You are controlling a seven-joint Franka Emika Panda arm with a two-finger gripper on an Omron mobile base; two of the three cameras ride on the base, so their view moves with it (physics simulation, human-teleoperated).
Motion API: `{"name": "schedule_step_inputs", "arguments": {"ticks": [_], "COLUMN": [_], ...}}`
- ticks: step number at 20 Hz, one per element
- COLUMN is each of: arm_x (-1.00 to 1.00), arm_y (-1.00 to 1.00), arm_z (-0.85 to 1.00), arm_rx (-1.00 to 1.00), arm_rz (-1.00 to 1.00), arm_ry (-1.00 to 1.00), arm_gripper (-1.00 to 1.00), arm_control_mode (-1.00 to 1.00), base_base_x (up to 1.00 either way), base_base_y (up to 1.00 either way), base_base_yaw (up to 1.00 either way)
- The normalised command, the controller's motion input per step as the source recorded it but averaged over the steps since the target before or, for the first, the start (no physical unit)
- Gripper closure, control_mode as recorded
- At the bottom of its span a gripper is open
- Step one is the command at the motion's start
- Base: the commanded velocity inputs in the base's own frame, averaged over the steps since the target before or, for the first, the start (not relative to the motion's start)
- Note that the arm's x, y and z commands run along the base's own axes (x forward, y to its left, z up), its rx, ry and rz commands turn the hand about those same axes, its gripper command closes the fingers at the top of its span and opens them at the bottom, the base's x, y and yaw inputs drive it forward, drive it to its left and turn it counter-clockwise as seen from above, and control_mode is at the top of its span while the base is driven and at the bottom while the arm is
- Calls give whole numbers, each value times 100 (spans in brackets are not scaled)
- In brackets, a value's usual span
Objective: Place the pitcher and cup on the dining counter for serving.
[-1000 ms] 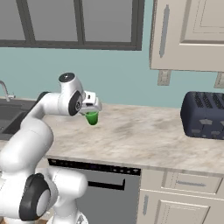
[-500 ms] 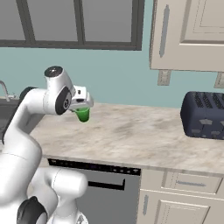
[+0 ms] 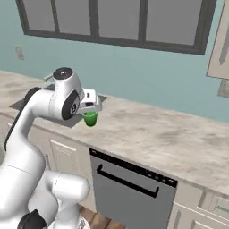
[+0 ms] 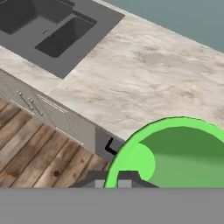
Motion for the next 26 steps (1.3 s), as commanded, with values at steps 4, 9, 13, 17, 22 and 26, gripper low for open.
{"name": "schedule_step_inputs", "arguments": {"ticks": [4,9,13,17,22,26], "arm_x": [0,0,0,0,0,0], "arm_y": [0,0,0,0,0,0], "arm_z": [0,0,0,0,0,0], "arm_rx": [0,0,0,0,0,0], "arm_rz": [0,0,0,0,0,0], "arm_ry": [0,0,0,0,0,0], "arm_gripper": [100,100,100,100,100,100], "arm_control_mode": [100,100,100,100,100,100], "base_base_x": [-56,-34,-10,0,0,0], "base_base_y": [0,-3,0,0,0,11], "base_base_yaw": [96,100,100,100,100,100]}}
